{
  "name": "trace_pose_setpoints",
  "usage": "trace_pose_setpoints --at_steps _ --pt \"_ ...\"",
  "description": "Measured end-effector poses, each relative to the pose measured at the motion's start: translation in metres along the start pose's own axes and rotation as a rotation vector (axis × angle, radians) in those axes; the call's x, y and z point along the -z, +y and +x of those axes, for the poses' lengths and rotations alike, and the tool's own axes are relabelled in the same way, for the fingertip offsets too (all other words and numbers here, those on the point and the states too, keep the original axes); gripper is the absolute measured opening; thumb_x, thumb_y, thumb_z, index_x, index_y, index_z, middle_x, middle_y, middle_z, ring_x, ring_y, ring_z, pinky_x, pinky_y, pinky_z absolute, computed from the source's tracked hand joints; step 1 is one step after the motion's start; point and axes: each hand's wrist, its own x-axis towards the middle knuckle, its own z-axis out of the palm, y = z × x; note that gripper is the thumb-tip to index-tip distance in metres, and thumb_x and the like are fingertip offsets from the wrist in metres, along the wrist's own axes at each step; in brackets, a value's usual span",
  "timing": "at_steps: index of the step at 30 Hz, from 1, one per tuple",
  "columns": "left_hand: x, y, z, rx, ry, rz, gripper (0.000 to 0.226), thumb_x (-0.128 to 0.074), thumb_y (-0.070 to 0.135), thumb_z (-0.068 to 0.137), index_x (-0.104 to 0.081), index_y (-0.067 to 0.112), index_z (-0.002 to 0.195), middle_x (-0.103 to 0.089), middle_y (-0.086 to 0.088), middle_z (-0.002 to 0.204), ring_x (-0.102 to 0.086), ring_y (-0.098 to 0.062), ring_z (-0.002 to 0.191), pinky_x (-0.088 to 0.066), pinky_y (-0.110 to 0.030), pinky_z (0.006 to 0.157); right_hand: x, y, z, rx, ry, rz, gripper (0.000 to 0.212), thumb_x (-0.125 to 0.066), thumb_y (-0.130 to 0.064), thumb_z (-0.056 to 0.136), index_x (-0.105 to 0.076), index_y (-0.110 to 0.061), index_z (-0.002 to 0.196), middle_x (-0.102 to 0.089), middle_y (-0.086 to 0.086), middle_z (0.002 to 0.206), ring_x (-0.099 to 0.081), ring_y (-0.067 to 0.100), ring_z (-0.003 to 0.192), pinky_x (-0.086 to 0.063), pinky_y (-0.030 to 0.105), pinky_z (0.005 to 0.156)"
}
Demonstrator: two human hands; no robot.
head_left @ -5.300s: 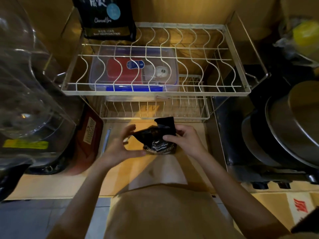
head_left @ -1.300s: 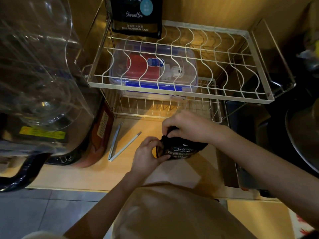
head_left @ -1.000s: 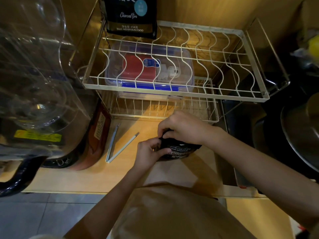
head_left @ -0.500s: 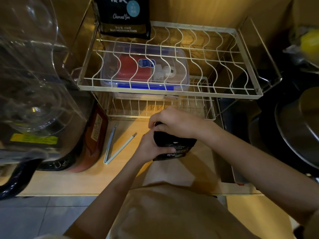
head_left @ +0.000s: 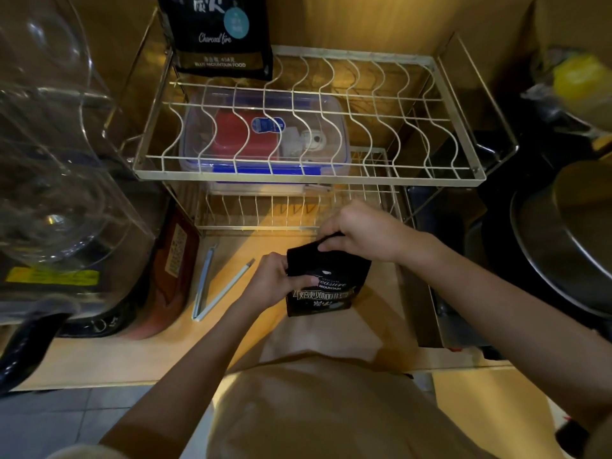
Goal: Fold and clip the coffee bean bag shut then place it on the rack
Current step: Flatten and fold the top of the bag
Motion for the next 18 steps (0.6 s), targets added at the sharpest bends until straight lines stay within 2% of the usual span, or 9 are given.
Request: trace_pose_setpoints --at_steps 2,5,9,12,14,16,18 --pt "-0.001 0.002 -0.002 -0.014 -0.008 0.038 0.028 -0.078 0.012 0.066 -0.068 0.006 0.091 -0.071 -0.016 0.092 -0.066 -0.019 0.084 -0.052 -0.026 0.068 -0.002 0.002 -0.002 -0.001 0.009 0.015 0.017 -0.058 -0.018 0.086 -0.069 -0.011 0.096 -0.073 0.009 0.091 -0.065 0.021 0.086 -0.050 0.042 0.080" --pt "0.003 0.008 -0.003 -0.060 -0.029 0.047 0.032 -0.080 0.014 0.064 -0.068 0.008 0.093 -0.072 -0.013 0.091 -0.067 -0.019 0.084 -0.053 -0.030 0.070 -0.004 0.004 -0.003 -0.013 0.023 0.079 0.016 -0.059 -0.019 0.085 -0.070 -0.013 0.096 -0.073 0.006 0.093 -0.065 0.017 0.086 -0.052 0.040 0.081" --pt "0.001 0.019 -0.003 -0.034 0.026 -0.149 0.025 -0.077 0.011 0.068 -0.067 0.004 0.089 -0.071 -0.018 0.087 -0.068 -0.023 0.082 -0.054 -0.036 0.070 -0.008 0.006 0.002 -0.043 0.043 0.178 0.017 -0.064 -0.017 0.082 -0.069 -0.013 0.097 -0.073 0.005 0.095 -0.065 0.014 0.086 -0.052 0.029 0.078" --pt "-0.002 0.019 -0.005 -0.021 0.032 -0.293 0.011 -0.070 0.008 0.074 -0.068 0.009 0.085 -0.071 -0.006 0.081 -0.069 -0.011 0.075 -0.055 -0.022 0.066 -0.012 0.020 -0.010 -0.145 0.081 0.574 0.034 -0.073 -0.016 0.073 -0.065 -0.014 0.105 -0.069 0.000 0.102 -0.065 0.007 0.092 -0.053 0.014 0.075" --pt "0.002 0.019 -0.006 0.001 0.023 -0.351 0.007 -0.067 0.011 0.077 -0.069 0.015 0.083 -0.071 0.000 0.080 -0.069 -0.007 0.073 -0.054 -0.015 0.063 -0.018 0.032 -0.025 -0.218 0.115 0.854 0.047 -0.076 -0.012 0.068 -0.061 -0.018 0.112 -0.066 -0.001 0.112 -0.063 0.008 0.101 -0.055 0.019 0.082" --pt "0.007 0.020 -0.003 0.034 0.008 -0.374 0.005 -0.064 0.015 0.080 -0.068 0.016 0.084 -0.070 -0.002 0.082 -0.069 -0.007 0.074 -0.054 -0.014 0.062 -0.032 0.038 -0.036 -0.299 0.134 0.988 0.052 -0.076 -0.005 0.066 -0.059 -0.021 0.113 -0.064 -0.004 0.112 -0.062 0.006 0.102 -0.054 0.021 0.085" --pt "0.010 0.022 0.000 0.054 -0.005 -0.371 0.007 -0.062 0.017 0.082 -0.068 0.014 0.084 -0.069 -0.004 0.083 -0.068 -0.006 0.073 -0.053 -0.014 0.061 -0.047 0.036 -0.038 -0.341 0.171 1.022 0.054 -0.074 0.004 0.066 -0.058 -0.015 0.114 -0.064 -0.005 0.109 -0.062 0.000 0.096 -0.054 0.018 0.084"
